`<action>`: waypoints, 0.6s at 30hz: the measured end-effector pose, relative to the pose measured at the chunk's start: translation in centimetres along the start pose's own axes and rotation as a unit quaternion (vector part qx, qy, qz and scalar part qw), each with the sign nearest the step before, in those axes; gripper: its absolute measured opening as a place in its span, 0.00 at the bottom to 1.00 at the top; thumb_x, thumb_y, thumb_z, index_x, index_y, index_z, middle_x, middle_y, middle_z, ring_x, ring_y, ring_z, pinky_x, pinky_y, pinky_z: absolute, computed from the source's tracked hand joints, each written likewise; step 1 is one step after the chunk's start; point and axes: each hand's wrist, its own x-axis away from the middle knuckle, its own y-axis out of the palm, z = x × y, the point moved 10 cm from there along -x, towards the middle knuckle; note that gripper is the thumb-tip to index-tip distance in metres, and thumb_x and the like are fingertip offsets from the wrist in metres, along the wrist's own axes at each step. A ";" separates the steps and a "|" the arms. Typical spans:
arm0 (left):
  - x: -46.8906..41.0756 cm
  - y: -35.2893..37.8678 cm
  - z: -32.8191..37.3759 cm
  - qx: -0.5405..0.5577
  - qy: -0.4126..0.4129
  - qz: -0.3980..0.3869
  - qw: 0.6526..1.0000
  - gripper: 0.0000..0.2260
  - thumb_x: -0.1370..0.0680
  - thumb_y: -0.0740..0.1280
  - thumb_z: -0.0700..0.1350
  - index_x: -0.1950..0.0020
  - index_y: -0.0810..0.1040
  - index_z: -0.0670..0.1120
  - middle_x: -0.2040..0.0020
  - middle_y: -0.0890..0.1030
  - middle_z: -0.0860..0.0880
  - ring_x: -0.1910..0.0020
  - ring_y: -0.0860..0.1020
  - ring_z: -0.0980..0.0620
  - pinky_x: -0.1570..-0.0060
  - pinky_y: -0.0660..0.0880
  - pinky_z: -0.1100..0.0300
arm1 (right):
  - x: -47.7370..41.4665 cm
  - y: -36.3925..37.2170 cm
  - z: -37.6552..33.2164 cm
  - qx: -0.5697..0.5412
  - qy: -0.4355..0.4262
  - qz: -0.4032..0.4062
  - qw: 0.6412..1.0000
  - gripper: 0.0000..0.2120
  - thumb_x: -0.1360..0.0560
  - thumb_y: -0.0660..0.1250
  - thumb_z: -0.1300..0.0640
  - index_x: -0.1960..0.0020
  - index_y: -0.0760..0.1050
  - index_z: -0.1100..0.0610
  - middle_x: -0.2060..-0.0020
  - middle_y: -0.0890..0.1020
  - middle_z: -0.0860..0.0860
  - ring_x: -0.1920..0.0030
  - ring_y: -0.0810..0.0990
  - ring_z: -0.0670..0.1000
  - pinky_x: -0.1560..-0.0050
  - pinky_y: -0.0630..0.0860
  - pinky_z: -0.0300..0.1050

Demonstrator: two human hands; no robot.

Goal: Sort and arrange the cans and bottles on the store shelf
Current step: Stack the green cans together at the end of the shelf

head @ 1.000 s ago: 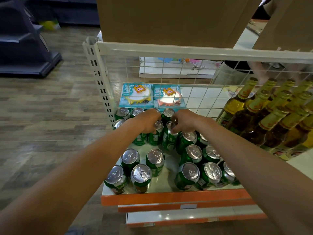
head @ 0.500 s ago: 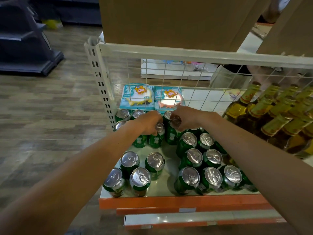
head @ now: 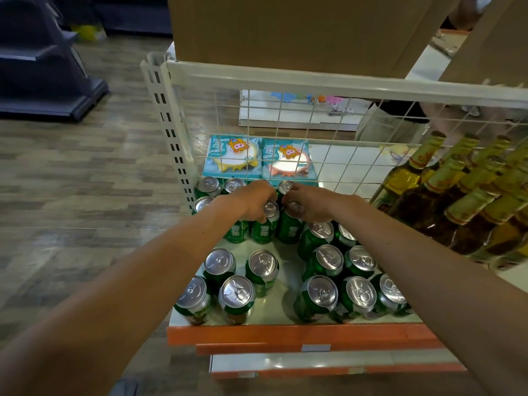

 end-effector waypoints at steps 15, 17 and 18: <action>14.2 1.0 -1.7 0.025 -0.031 -0.146 0.988 0.26 0.27 0.75 0.49 0.30 0.73 0.50 0.38 0.76 0.50 0.48 0.75 0.54 0.48 0.70 0.61 | 2.4 -5.1 -5.6 -0.044 -0.009 0.064 0.997 0.24 0.23 0.67 0.51 0.29 0.70 0.53 0.34 0.74 0.54 0.37 0.75 0.56 0.38 0.74 0.53; 15.0 2.1 -1.8 -0.009 -0.026 -0.116 0.993 0.27 0.28 0.75 0.49 0.31 0.74 0.51 0.38 0.75 0.49 0.43 0.75 0.51 0.47 0.71 0.59 | 2.3 -4.6 -7.9 -0.036 -0.025 0.058 0.997 0.24 0.24 0.67 0.50 0.29 0.70 0.52 0.35 0.75 0.53 0.38 0.75 0.56 0.41 0.74 0.53; 15.0 2.3 -1.9 -0.032 -0.025 -0.095 0.995 0.27 0.28 0.75 0.49 0.30 0.73 0.51 0.37 0.75 0.48 0.40 0.75 0.48 0.46 0.72 0.57 | 2.3 -4.1 -8.7 -0.030 -0.033 0.055 0.997 0.24 0.25 0.67 0.48 0.30 0.71 0.51 0.35 0.76 0.52 0.38 0.76 0.56 0.41 0.75 0.54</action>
